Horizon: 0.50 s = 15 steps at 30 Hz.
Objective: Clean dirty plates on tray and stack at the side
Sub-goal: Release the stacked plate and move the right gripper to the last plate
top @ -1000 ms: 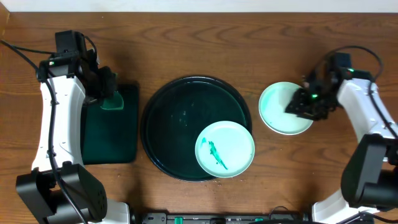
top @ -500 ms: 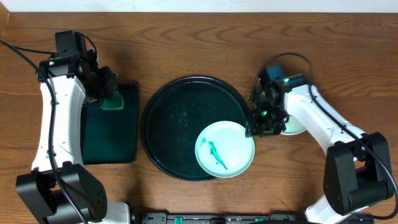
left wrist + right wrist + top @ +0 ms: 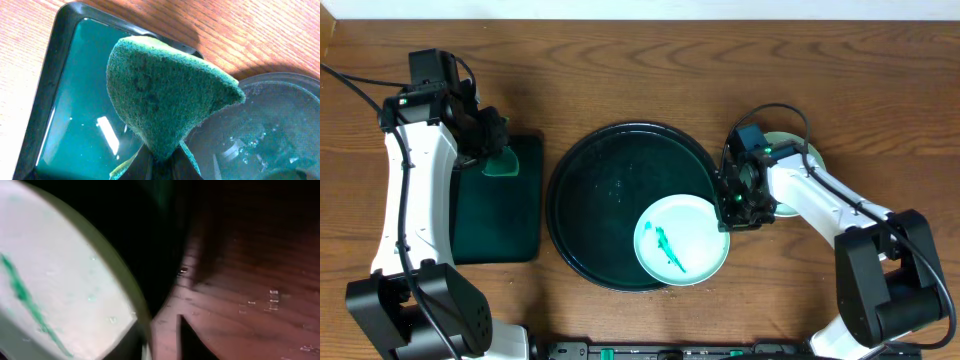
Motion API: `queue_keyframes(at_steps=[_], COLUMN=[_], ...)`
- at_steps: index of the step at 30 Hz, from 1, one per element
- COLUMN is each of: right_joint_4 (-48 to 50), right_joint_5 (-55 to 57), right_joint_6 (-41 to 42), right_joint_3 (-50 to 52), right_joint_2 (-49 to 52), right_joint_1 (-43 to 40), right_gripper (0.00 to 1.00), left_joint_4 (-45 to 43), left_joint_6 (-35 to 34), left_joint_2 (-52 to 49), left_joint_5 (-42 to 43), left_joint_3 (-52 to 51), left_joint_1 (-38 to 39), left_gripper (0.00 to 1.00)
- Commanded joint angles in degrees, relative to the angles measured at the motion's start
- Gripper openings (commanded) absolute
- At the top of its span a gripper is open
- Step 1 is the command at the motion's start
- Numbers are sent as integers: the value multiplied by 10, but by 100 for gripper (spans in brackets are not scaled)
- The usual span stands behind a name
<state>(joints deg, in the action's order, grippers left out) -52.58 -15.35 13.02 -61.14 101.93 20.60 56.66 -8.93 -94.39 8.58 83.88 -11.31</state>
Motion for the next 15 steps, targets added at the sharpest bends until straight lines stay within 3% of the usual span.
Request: queue_keyframes(at_steps=[1, 9, 15], right_joint_4=[14, 74, 190], right_joint_5=[3, -17, 6], right_joint_6=[3, 47, 100], right_joint_3=[13, -45, -57], right_joint_2=[-11, -11, 1], right_joint_1=[13, 25, 38], right_gripper=[1, 1, 1], left_joint_4=[1, 1, 1], left_joint_6=[8, 8, 7], left_joint_2=[0, 0, 0], left_joint_5=[-7, -7, -7], left_joint_3=[-3, -3, -3], left_joint_1=[-1, -1, 2], left_gripper=[7, 7, 7])
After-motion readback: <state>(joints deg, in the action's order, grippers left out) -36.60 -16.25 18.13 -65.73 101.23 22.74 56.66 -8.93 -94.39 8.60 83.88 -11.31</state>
